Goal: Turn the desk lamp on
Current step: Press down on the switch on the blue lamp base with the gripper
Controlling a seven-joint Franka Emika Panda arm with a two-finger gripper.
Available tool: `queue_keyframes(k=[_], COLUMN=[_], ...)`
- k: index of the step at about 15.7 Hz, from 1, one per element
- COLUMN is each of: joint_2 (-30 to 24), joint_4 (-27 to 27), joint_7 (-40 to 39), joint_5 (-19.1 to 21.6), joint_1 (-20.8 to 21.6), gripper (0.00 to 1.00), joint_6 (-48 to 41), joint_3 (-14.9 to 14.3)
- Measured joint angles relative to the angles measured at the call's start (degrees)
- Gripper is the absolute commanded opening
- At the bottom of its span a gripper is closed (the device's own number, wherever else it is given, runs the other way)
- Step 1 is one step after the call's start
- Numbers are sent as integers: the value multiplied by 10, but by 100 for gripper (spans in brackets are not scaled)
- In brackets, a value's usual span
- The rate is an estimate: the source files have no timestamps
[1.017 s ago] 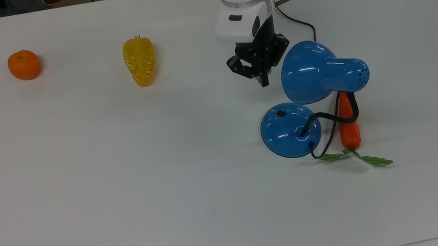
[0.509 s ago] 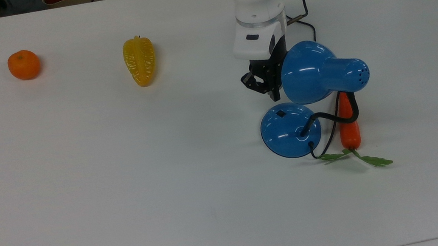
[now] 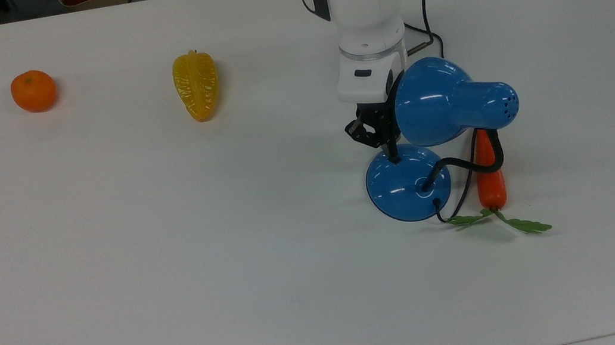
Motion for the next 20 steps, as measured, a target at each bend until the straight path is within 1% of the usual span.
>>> queue_keyframes(k=[7, 12, 20], joint_2=[19, 22, 22], joint_4=[0, 0, 0], joint_7=[-2, -3, -3], joint_5=[0, -11, -14], joint_1=[5, 8, 8], gripper=[0, 0, 0], joint_6=[38, 38, 40], joint_3=[0, 1, 1])
